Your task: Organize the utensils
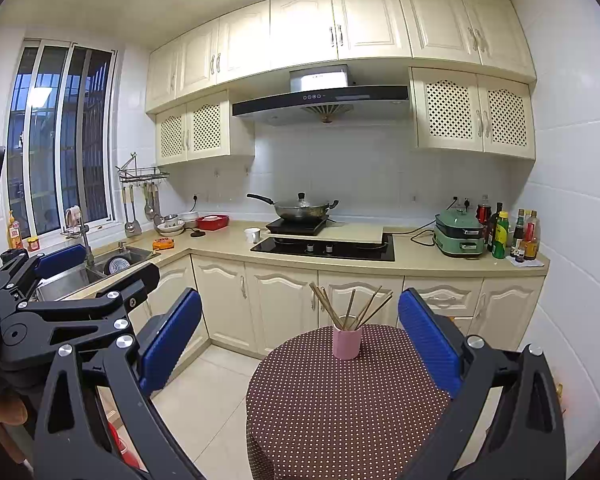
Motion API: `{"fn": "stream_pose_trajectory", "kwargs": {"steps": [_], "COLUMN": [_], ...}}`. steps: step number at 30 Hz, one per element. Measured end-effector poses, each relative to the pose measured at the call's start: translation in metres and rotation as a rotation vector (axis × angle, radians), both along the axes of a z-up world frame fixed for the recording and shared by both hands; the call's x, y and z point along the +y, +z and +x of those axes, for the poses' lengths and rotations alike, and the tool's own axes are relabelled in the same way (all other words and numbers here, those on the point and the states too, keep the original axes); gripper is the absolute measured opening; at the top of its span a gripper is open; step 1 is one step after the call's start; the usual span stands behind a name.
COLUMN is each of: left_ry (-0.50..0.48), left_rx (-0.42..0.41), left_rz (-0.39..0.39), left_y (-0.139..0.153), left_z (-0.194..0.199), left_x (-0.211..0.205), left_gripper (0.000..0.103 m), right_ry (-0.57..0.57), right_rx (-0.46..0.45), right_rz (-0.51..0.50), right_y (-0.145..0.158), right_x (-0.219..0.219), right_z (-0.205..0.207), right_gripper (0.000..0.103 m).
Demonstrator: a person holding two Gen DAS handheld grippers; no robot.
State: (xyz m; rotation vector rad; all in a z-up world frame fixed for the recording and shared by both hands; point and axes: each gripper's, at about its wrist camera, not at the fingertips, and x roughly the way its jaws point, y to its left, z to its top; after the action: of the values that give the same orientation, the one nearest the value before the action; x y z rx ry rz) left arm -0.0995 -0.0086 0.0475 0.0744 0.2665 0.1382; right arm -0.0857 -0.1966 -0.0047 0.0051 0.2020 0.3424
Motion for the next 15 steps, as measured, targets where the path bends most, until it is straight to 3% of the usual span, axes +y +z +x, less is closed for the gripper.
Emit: {"fn": "stream_pose_trajectory", "kwargs": {"steps": [15], "left_ry": [0.001], "left_rx": [0.006], "left_rz": [0.001], "left_y": [-0.005], "left_z": [0.005], "left_x": [0.013], "left_gripper": [0.097], "right_ry": [-0.003], "right_rx": [0.007], "right_rz": [-0.002], "right_y": [-0.002], "right_x": [0.007], "right_z": [0.006], "right_gripper": [0.095]}}
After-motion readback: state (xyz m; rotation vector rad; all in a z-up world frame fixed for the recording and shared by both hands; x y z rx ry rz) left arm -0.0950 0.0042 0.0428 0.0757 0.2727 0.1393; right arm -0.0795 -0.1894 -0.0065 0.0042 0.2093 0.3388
